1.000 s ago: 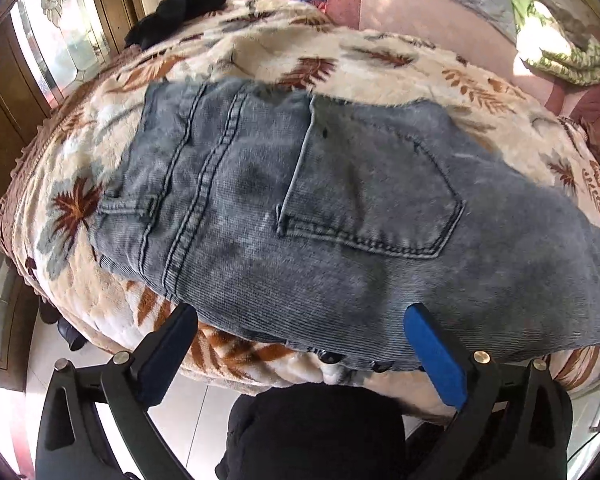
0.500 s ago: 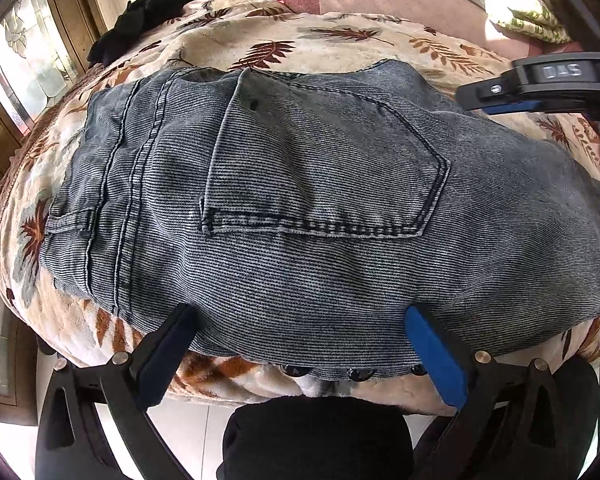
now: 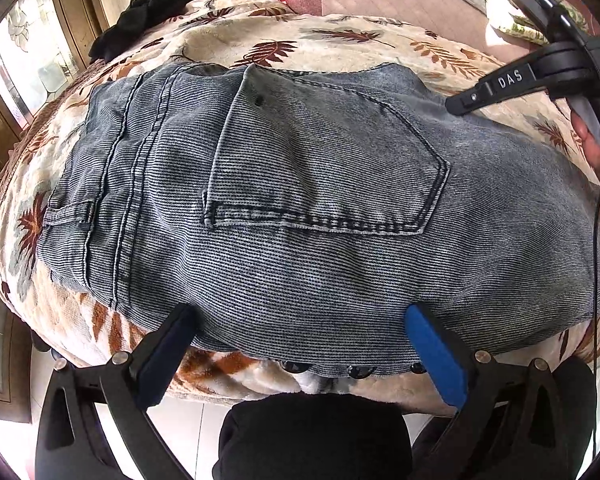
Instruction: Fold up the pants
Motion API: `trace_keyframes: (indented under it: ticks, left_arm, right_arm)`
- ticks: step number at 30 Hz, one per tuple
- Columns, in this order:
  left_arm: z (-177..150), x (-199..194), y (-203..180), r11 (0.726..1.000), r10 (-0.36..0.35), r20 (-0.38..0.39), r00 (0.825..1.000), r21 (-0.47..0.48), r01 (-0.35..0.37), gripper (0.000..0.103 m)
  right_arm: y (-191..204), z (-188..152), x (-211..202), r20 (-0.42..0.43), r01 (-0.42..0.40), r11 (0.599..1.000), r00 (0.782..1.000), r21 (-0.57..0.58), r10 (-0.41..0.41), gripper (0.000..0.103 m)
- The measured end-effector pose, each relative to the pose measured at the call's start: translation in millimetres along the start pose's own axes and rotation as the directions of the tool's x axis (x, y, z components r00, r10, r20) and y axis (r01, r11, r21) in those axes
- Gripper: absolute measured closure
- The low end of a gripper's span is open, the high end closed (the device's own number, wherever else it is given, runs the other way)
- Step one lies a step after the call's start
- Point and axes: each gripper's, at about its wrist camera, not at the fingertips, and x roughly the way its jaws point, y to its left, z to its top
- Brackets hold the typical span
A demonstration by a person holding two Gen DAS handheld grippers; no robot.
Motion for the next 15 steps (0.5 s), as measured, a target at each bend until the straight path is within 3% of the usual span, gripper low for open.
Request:
trace_keyframes:
  ticks: [8, 13, 15]
  left_arm:
    - [2.3, 1.5, 4.0, 1.000, -0.004, -0.006, 1.000, 0.000, 0.004, 0.000]
    - [3.8, -1.0, 6.3, 1.000, -0.018, -0.040, 0.999, 0.011, 0.019, 0.000]
    - [7.8, -5.3, 9.4, 1.000, -0.018, -0.064, 0.998, -0.001, 0.018, 0.000]
  right_arm:
    - [-8.8, 11.9, 19.5, 0.000, 0.021, 0.996, 1.000, 0.084, -0.021, 0.101]
    - [-33.3, 2.1, -11.8, 0.102, -0.134, 0.964, 0.988, 0.229, 0.113, 0.098]
    - [-41.2, -10.8, -35.3, 0.159, -0.144, 0.955, 0.982, 0.259, 0.105, 0.097]
